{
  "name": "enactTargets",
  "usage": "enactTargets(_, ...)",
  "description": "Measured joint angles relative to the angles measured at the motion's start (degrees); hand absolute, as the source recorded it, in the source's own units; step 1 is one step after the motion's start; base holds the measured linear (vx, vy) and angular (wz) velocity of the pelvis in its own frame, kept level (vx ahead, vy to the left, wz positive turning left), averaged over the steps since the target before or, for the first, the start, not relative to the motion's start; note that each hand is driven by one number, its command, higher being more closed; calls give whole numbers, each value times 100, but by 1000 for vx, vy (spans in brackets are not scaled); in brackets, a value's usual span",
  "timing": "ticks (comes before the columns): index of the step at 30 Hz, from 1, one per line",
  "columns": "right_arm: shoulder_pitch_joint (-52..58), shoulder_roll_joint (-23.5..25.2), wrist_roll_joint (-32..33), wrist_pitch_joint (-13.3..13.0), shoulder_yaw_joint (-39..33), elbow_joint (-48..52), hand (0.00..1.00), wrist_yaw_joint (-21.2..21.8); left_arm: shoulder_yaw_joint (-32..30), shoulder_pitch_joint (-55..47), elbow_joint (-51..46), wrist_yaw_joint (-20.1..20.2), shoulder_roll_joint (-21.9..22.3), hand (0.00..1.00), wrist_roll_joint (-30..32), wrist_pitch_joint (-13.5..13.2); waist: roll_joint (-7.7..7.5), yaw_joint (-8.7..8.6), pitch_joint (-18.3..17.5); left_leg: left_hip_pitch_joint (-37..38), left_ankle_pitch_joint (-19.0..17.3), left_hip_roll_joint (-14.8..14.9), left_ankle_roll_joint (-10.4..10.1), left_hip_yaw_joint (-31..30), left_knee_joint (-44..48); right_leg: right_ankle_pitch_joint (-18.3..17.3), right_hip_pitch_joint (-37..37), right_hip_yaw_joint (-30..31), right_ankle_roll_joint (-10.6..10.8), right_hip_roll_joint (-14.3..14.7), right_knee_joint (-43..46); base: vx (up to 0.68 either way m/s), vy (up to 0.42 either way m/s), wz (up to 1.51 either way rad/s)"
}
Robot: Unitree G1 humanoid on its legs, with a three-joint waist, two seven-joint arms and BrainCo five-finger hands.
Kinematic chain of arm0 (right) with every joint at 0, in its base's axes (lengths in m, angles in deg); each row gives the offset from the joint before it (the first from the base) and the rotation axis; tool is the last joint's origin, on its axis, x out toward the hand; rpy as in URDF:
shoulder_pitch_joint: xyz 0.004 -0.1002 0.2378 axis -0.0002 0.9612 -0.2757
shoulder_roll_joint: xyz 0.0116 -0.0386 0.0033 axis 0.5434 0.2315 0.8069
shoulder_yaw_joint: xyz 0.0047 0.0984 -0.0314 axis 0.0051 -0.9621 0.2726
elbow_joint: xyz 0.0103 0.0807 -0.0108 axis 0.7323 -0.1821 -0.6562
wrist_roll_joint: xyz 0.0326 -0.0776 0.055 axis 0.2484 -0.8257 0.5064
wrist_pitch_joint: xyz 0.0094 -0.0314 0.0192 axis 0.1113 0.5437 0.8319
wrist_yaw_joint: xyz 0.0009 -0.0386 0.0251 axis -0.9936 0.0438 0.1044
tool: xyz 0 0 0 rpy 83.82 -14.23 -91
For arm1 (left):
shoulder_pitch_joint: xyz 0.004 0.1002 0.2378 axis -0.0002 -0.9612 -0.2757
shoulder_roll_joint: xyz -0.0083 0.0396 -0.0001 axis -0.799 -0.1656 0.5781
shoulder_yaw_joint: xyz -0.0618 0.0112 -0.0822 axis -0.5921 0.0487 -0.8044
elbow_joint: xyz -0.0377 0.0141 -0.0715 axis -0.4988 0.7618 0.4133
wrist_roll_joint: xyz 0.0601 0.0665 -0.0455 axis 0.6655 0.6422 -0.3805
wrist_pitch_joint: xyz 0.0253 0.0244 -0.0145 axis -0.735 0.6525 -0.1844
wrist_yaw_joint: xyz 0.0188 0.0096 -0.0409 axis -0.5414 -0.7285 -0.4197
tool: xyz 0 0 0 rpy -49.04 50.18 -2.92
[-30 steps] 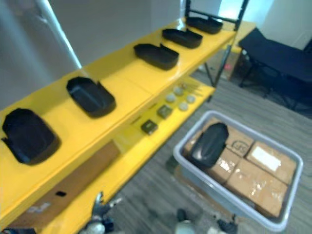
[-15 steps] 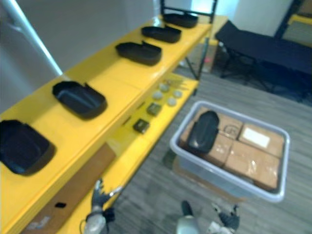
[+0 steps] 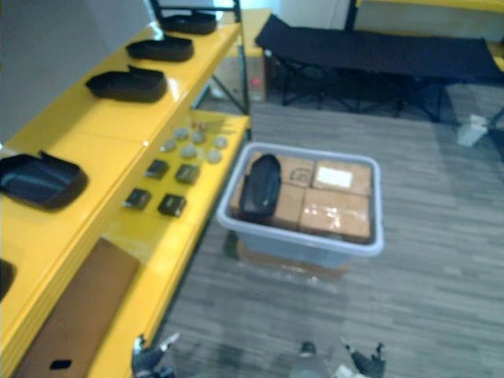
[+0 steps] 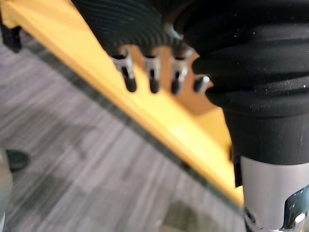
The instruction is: Walk over and take plastic housings, then place them on the shelf
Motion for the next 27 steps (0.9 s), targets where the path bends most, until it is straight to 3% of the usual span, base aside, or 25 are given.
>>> enactTargets(4, -8, -3, -255, -6, 4, 46, 0, 251, 12, 143, -139, -101, 17, 0, -2, -60, -129, 4, 35, -210, 30, -43, -16, 95, 12, 465, 45, 30, -56, 40, -817, -103, -33, -20)
enactTargets(6, 16, -29, -252, 5, -2, 341, 0, 514, 29, 202, -251, -138, 103, 0, -66, -57, -156, 16, 161, -209, 65, -106, -42, -11, 8, 515, 6, 113, -39, 42, -847, -55, -19, -15)
enactTargets(10, -119, -132, -263, -25, 8, 751, 0, 629, 73, 229, -272, -106, 85, 0, -95, 68, -152, 17, 174, -279, 36, -202, 14, -551, 10, 542, -59, 169, -32, 24, -836, -9, 5, -8)
enactTargets(14, -715, -332, 49, 35, 30, 923, 0, 910, 83, 200, -286, 84, 62, 0, -42, 167, -171, 216, 320, -310, -41, -343, 148, -872, 193, 607, 70, 108, 59, -136, -834, -15, 65, 11)
enactTargets(18, -1612, -652, 478, 405, 25, 756, 0, 1235, 258, 157, -282, 381, -155, 0, 5, 268, -198, 431, 409, -490, -86, -493, 217, -1185, 222, 664, 68, -94, 135, -303, -834, -58, 65, 32)
enactTargets(23, -1970, -681, 898, 332, 39, 682, 0, 1168, 243, 157, -248, 507, -266, 0, 316, -23, -187, 559, 455, -472, -105, -582, 244, -1312, 229, 681, 165, -167, 156, -390, -831, -48, 37, 14)
enactTargets(27, -1521, -330, 922, 130, 119, 894, 0, 714, 241, 156, -217, 521, -265, 0, 668, -174, -189, 519, 454, -360, -144, -567, 219, -1112, 188, 683, 147, -8, 157, -355, -830, -28, 14, -22)
